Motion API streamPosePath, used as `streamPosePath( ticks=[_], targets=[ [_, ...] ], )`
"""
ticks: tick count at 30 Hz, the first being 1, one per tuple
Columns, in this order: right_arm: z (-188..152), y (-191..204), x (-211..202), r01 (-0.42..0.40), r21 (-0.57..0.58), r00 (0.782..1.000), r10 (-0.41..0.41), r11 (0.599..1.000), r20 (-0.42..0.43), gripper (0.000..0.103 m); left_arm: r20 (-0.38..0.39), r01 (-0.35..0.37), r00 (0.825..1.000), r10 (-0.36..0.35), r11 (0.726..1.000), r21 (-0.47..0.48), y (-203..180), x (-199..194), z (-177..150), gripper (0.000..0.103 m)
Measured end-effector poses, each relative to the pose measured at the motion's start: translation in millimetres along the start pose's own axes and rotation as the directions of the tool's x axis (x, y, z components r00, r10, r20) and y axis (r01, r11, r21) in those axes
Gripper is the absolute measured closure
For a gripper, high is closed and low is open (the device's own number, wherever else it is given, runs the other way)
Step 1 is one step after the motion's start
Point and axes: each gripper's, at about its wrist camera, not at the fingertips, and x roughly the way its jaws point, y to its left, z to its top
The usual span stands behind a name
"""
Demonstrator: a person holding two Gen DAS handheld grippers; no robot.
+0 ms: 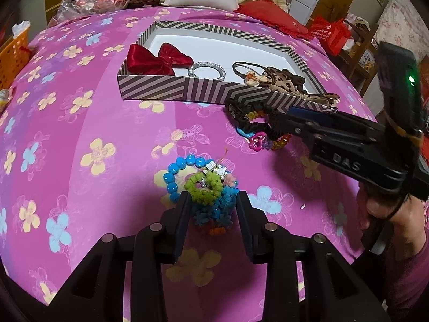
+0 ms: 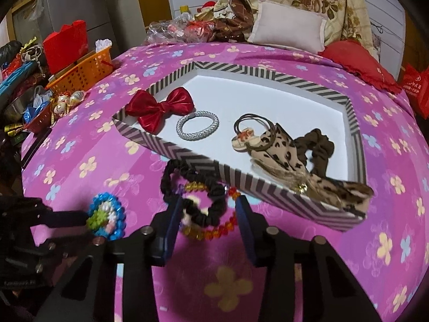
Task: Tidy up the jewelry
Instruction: 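Lift the beaded ring with left gripper while right gripper grasps the black scrunchie, then carry beaded ring into box with left gripper while right gripper carries black scrunchie there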
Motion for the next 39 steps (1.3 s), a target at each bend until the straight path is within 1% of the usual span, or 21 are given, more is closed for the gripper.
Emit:
streamPosePath(
  ticks=[1, 3, 7, 12, 13, 14, 15, 16, 21, 30, 39],
  targets=[
    [1, 0, 4, 0.0, -0.003, 1.0, 0.0, 1.0, -0.005, 0.065, 0.001, 0.002, 1.0, -0.002, 1.0, 0.001, 0, 1, 0, 0.066],
    [3, 2, 9, 0.0, -0.014, 1.0, 0.0, 1.0, -0.014, 0.072, 0.003, -0.002, 1.0, 0.002, 1.0, 0.003, 0, 1, 2, 0.066],
    [2, 2, 19, 0.009, -0.022, 0.999, -0.01, 1.0, -0.035, 0.077, 0.006, -0.017, 1.0, 0.017, 1.0, 0.016, -1, 4, 4, 0.066],
    [0, 0, 22, -0.004, -0.016, 0.999, 0.004, 1.0, -0.034, 0.093, 0.017, -0.019, 1.0, 0.019, 1.0, 0.022, -2, 5, 4, 0.066],
    [0, 1, 20, -0.004, -0.019, 1.0, 0.004, 1.0, -0.029, 0.094, 0.021, -0.013, 1.0, 0.013, 1.0, 0.021, -1, 4, 4, 0.069],
    [-1, 2, 17, -0.003, -0.024, 1.0, 0.002, 1.0, -0.015, 0.094, 0.026, 0.001, 1.0, -0.001, 1.0, 0.017, 0, 4, 3, 0.074],
    [-1, 3, 13, -0.001, -0.028, 1.0, 0.001, 1.0, -0.003, 0.095, 0.024, 0.023, 0.999, -0.023, 1.0, 0.008, 2, 4, 3, 0.084],
    [-1, 4, 7, -0.001, -0.034, 1.0, 0.002, 0.999, 0.015, 0.095, 0.029, 0.034, 0.999, -0.034, 0.999, 0.0, 3, 3, 3, 0.089],
    [-1, 5, -13, -0.001, -0.039, 0.998, 0.003, 0.999, 0.055, 0.095, 0.074, 0.055, 0.996, -0.054, 0.998, -0.02, 9, -11, 5, 0.089],
    [4, 2, -50, 0.0, -0.03, 0.992, 0.004, 1.0, 0.13, 0.095, 0.125, 0.106, 0.987, -0.098, 0.993, -0.059, 20, -41, 12, 0.09],
    [6, -3, -69, 0.007, -0.018, 0.986, -0.004, 1.0, 0.165, 0.095, 0.192, 0.099, 0.978, -0.086, 0.993, -0.058, 19, -71, 22, 0.09]
  ],
)
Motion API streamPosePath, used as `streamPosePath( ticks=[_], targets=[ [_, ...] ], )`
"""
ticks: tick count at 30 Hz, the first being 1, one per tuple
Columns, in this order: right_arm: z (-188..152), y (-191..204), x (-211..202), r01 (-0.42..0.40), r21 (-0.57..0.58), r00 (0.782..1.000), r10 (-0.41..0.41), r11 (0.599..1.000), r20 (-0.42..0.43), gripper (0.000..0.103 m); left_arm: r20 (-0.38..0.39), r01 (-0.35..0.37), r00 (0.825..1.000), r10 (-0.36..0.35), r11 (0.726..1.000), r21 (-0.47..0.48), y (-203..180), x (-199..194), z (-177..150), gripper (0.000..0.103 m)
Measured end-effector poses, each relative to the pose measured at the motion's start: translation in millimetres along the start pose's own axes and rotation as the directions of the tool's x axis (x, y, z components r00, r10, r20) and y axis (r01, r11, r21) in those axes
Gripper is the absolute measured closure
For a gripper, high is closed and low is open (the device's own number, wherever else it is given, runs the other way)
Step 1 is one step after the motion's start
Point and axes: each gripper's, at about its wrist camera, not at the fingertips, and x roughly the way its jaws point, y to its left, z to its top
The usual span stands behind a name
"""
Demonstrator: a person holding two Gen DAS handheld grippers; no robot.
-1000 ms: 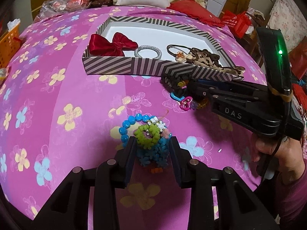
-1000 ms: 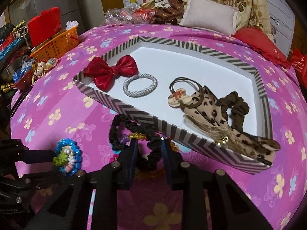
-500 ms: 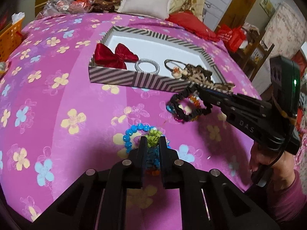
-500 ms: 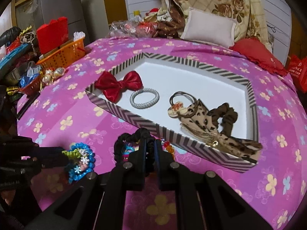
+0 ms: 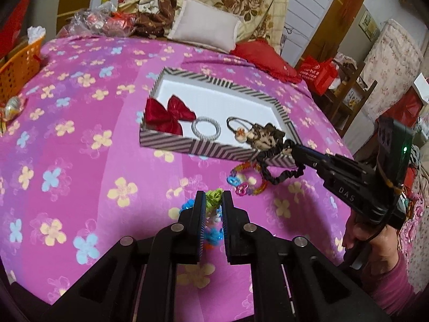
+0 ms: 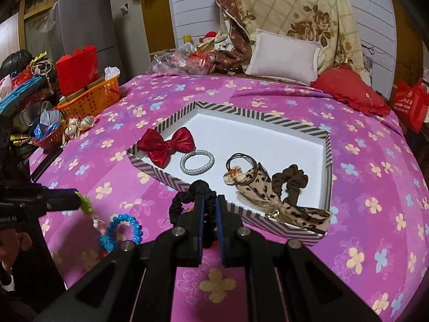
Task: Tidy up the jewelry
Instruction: 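Carry beaded ring into box with left gripper while right gripper carries black scrunchie there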
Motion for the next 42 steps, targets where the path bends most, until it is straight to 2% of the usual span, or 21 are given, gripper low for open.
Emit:
streamPosePath(
  ticks=[18, 31, 42],
  targets=[
    [7, 3, -7, 0.003, -0.014, 1.0, -0.002, 1.0, 0.016, 0.095, 0.091, -0.05, 0.995, 0.048, 0.999, 0.02, -8, -21, 29, 0.09],
    [10, -2, -4, 0.008, -0.007, 1.0, -0.008, 1.0, 0.013, 0.095, 0.119, -0.081, 0.99, 0.076, 0.996, 0.039, -19, -11, 52, 0.089],
    [11, -5, 1, 0.01, -0.004, 1.0, -0.01, 1.0, 0.006, 0.095, 0.112, -0.116, 0.988, 0.11, 0.992, 0.053, -20, 1, 64, 0.089]
  ],
)
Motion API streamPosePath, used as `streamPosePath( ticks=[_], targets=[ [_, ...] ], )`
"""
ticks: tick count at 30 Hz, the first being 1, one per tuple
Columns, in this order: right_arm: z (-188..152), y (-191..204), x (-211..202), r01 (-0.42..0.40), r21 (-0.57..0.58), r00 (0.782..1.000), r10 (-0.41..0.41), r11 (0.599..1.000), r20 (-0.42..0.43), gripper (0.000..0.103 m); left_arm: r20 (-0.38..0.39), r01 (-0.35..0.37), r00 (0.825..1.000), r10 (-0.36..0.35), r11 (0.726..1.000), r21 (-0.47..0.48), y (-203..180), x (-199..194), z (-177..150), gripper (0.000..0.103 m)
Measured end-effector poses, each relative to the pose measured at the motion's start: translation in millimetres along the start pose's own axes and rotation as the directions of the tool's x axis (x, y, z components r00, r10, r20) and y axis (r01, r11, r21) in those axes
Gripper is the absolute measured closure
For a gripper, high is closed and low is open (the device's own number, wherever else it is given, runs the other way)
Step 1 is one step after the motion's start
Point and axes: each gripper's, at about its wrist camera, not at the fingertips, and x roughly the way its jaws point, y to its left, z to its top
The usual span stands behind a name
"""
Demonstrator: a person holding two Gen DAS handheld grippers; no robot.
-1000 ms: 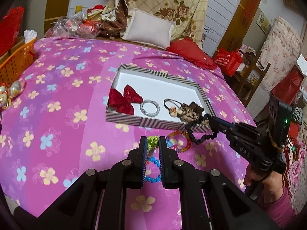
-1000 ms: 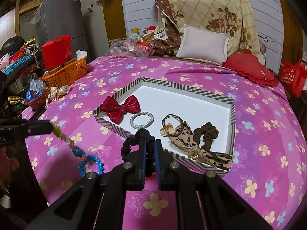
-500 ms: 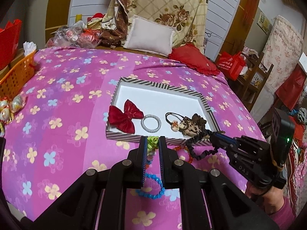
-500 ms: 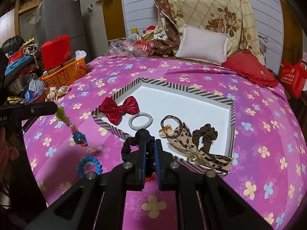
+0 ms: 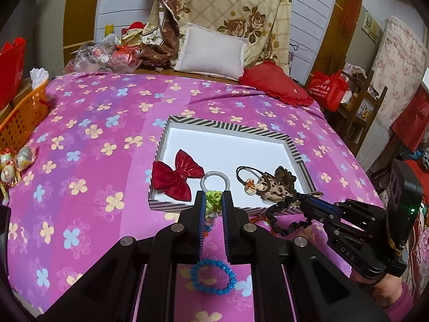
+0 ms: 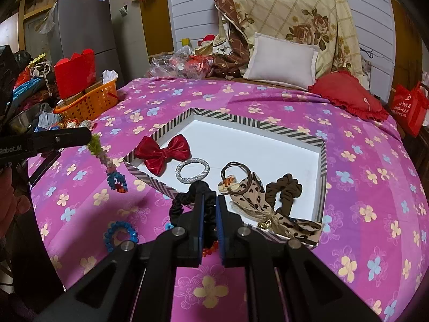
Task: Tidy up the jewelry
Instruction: 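Carry beaded ring into box with left gripper while right gripper carries black scrunchie there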
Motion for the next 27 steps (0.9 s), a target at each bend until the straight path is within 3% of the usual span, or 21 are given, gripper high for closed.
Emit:
streamPosePath(
  ticks=[16, 27],
  targets=[
    [2, -1, 1, 0.002, 0.003, 1.0, -0.002, 1.0, 0.001, 0.095, -0.002, -0.019, 1.0, 0.019, 1.0, 0.018, -1, 13, 17, 0.089],
    [21, -17, 22, -0.007, 0.051, 1.0, 0.007, 0.999, -0.004, 0.095, -0.012, -0.002, 1.0, 0.003, 1.0, 0.021, -11, 35, 40, 0.089]
  ],
)
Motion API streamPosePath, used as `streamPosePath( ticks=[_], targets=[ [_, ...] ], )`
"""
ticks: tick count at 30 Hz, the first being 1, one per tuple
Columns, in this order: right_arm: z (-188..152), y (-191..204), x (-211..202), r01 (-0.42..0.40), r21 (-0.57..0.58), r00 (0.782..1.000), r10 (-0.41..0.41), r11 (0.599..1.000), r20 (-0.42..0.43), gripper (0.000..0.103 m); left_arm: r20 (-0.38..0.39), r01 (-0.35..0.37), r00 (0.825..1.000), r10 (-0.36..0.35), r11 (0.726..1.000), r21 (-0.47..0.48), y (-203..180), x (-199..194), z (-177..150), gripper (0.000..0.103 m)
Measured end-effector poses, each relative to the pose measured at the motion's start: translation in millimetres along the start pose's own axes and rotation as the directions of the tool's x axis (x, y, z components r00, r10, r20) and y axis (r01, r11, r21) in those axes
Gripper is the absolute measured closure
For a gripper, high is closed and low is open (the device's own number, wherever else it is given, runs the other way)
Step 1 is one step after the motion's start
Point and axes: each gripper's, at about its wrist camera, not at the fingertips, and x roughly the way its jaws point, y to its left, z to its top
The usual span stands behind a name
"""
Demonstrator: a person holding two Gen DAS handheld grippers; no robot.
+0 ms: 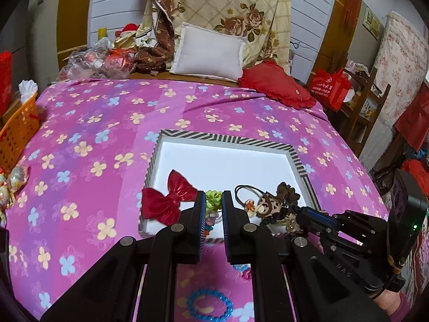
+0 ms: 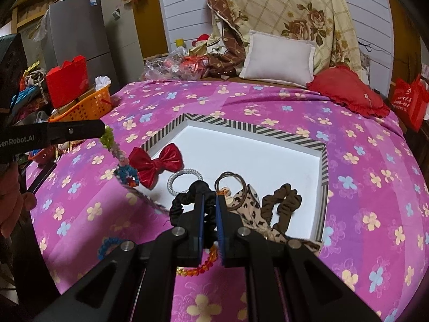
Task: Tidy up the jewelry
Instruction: 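Carry beaded ring into box with left gripper while right gripper carries black scrunchie there, then open both grippers in the box and withdraw them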
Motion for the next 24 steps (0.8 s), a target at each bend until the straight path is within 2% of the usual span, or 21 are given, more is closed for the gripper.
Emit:
streamPosePath(
  ticks=[10, 17, 24],
  targets=[
    [10, -17, 33, -0.015, 0.064, 1.0, 0.016, 0.998, -0.021, 0.095, -0.047, 0.005, 0.999, -0.005, 1.0, -0.01, -6, 42, 5, 0.089],
    [3, -36, 71, -0.006, 0.125, 0.997, 0.016, 0.992, -0.079, 0.095, -0.114, -0.019, 0.993, 0.013, 0.999, -0.051, 10, 75, -4, 0.089],
    [-5, -43, 93, 0.008, 0.142, 0.993, 0.01, 0.99, -0.121, 0.095, -0.148, -0.033, 0.989, 0.022, 0.997, -0.068, 21, 88, -12, 0.089]
  ],
)
